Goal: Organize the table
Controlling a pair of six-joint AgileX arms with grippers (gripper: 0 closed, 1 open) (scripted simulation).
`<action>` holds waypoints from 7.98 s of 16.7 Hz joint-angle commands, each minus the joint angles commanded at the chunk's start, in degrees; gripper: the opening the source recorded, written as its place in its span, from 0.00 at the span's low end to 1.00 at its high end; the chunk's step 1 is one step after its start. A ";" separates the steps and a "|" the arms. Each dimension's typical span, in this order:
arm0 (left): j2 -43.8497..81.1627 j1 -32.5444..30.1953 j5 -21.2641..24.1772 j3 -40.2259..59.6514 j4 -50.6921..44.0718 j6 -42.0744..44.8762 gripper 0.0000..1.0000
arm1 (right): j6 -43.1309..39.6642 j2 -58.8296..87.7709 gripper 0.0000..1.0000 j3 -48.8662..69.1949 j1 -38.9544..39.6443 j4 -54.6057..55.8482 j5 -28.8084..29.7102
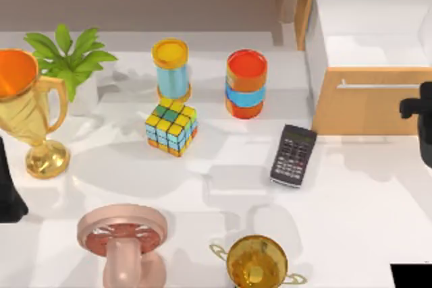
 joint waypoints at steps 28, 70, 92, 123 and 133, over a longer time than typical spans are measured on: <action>0.00 0.00 0.00 0.00 0.00 0.00 1.00 | 0.62 -14.49 0.00 -34.56 3.05 4.97 0.96; 0.00 0.00 0.00 0.00 0.00 0.00 1.00 | 0.26 -12.61 0.90 -37.84 3.12 7.38 0.90; 0.00 0.00 0.00 0.00 0.00 0.00 1.00 | -31.43 -4.83 1.00 -40.11 10.28 45.05 11.60; 0.00 0.00 0.00 0.00 0.00 0.00 1.00 | -109.63 42.38 1.00 -48.30 -0.28 157.17 19.13; 0.00 0.00 0.00 0.00 0.00 0.00 1.00 | -109.64 42.87 0.77 -45.58 -1.46 154.94 17.95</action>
